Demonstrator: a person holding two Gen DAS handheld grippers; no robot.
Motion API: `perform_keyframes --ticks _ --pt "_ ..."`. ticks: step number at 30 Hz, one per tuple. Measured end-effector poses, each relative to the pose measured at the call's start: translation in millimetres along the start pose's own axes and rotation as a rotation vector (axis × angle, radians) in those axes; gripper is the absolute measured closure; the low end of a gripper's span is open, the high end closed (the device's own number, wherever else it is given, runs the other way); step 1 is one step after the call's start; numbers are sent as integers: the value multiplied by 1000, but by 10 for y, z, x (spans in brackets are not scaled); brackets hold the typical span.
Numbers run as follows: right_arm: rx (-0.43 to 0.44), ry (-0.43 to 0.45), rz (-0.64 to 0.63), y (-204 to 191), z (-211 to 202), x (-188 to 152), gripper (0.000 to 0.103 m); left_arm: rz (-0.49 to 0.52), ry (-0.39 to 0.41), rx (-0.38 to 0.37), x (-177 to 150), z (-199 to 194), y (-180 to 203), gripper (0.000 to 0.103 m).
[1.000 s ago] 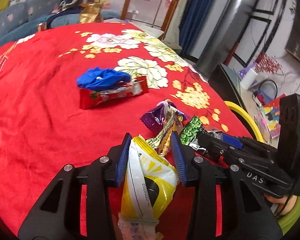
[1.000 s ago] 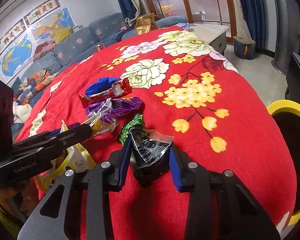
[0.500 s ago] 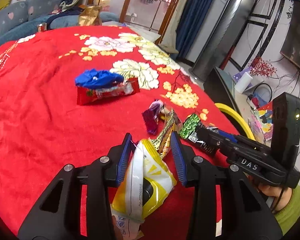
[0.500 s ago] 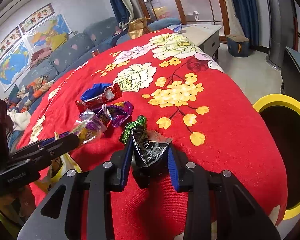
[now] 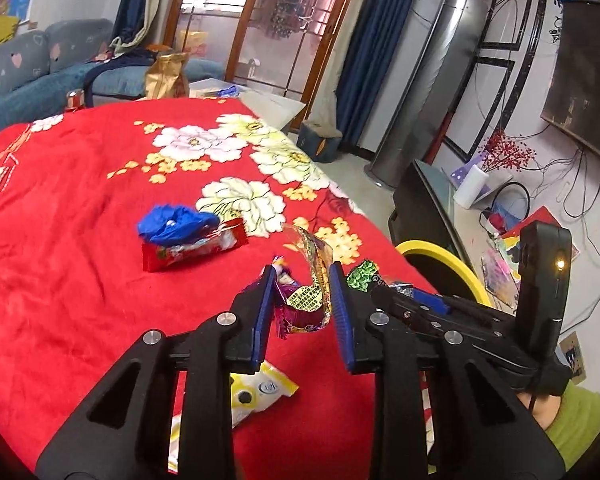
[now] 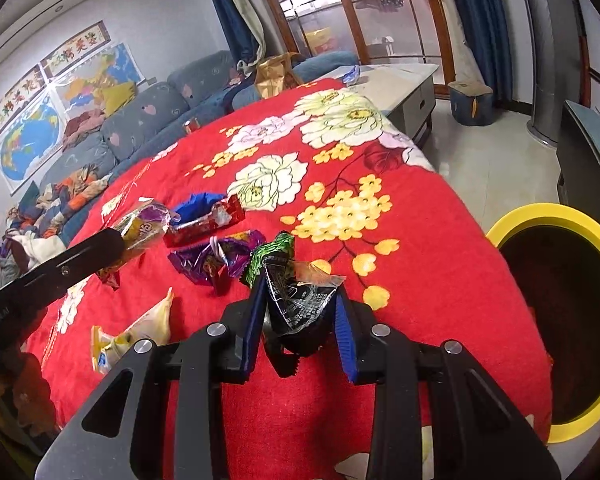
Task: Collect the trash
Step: 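Carry the snack bag and black-green wrapper with both tools over the bin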
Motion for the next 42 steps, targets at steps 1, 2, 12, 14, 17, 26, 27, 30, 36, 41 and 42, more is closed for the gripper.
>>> perform_keyframes --ticks 1,2,12,14,17,26,27,30,36,41,42 --pt "-1 6 2 15 -18 18 72 0 3 -4 14 -2 26 82" --pt "-3 9 4 22 -28 39 72 0 5 -9 30 -4 47 82" --pt "-48 80 35 309 -242 284 72 43 18 -56 116 15 383 82" --pt "-58 89 40 378 -273 325 72 54 18 -63 116 22 452 82" --pt "-77 105 53 501 -341 373 72 69 15 -75 107 39 546 82" --pt "-131 147 87 839 -521 495 72 113 -5 -111 26 114 836 82" --pt "-135 150 90 867 -532 502 72 116 -7 -115 18 115 859 82" --pt "-150 159 99 954 -578 521 72 133 -11 -125 -9 126 948 82" --pt "-175 173 119 1134 -643 544 72 157 -21 -146 -66 151 1119 82" --pt "-202 189 132 1262 -720 557 72 176 -29 -161 -123 168 1256 82" --pt "-207 192 134 1293 -733 562 72 182 -32 -165 -139 174 1291 82"
Point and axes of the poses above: each gripper's, at about its wrist camera, not at the fingertips, and z roughly the way its jaws point, y to its right, x to its top, the point moved 9 cm from there along z, roughly the way its jaws point, and after that the axes turned 11 degrees about y, right-handed, at the moved point
